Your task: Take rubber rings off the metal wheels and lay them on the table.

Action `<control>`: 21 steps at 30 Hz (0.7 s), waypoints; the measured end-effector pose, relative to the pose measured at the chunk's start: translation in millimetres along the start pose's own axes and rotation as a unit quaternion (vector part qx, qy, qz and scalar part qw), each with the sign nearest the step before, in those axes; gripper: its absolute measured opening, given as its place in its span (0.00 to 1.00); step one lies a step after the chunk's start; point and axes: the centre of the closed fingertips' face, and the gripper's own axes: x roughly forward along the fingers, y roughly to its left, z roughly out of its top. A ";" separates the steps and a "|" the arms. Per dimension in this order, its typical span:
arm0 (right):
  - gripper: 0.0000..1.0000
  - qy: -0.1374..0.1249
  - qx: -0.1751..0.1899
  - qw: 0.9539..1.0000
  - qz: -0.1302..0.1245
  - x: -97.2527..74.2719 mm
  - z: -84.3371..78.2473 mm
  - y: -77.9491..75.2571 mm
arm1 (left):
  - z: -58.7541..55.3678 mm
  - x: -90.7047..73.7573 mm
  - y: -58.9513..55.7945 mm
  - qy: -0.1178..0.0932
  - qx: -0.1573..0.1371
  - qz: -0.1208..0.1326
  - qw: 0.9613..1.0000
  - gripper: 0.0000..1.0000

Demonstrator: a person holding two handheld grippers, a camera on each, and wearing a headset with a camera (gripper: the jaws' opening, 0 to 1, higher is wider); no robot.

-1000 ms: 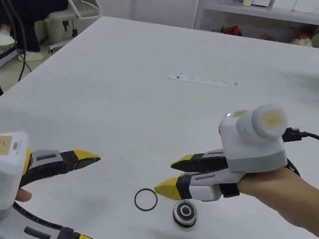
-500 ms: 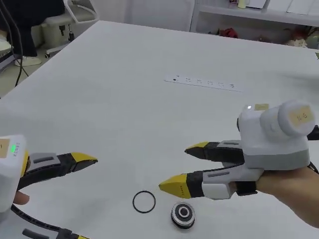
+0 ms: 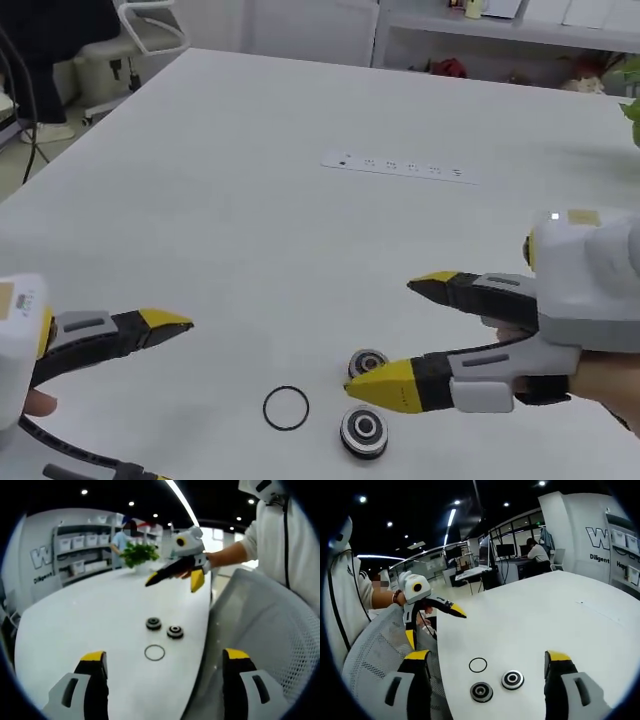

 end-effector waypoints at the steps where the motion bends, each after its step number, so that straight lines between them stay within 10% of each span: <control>1: 0.91 -0.001 0.000 1.000 -0.001 -1.5 -0.8 -0.5 | 0.5 0.0 0.1 0.000 0.000 0.000 1.000 0.97; 21: 0.95 0.017 0.012 0.999 -0.038 -30.4 -47.5 -6.1 | 31.6 -1.7 0.7 -0.009 0.018 -0.008 1.000 1.00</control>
